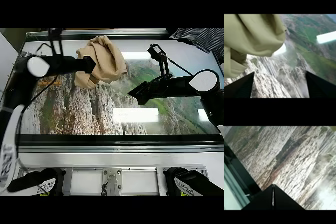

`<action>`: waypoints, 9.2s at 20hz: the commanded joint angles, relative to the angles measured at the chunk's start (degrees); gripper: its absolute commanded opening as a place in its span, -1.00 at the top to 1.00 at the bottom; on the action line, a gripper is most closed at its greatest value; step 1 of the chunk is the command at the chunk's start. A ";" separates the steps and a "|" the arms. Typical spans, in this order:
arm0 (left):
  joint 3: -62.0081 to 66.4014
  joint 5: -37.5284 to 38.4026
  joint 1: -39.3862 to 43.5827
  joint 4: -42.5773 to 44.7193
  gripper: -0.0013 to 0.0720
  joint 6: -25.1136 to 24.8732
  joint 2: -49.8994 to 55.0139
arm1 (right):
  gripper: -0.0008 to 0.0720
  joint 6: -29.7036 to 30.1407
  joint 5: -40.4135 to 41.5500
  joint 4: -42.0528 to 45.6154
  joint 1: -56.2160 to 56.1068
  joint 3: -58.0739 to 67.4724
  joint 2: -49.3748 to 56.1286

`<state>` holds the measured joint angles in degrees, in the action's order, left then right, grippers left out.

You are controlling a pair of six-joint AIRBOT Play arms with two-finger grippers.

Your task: Fold the clothes and pants, and hang the long-sleeved shirts on hangers.

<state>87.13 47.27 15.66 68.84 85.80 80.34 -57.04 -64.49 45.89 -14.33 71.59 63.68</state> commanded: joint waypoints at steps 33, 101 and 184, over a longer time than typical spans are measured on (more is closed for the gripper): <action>-1.49 9.44 5.90 -9.64 0.91 -5.42 1.70 | 0.89 -7.87 -3.04 14.97 2.86 0.20 -2.78; 11.28 26.73 -18.62 -18.75 0.91 1.09 -28.68 | 0.90 -29.81 -11.13 29.62 13.77 27.82 -13.25; -27.80 15.15 -7.50 -13.00 0.91 0.04 -5.92 | 0.12 -50.01 -13.99 85.88 -36.72 -17.68 13.75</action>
<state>59.33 61.71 9.82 55.92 85.89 75.09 -102.41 -80.55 129.32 -53.45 54.08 77.21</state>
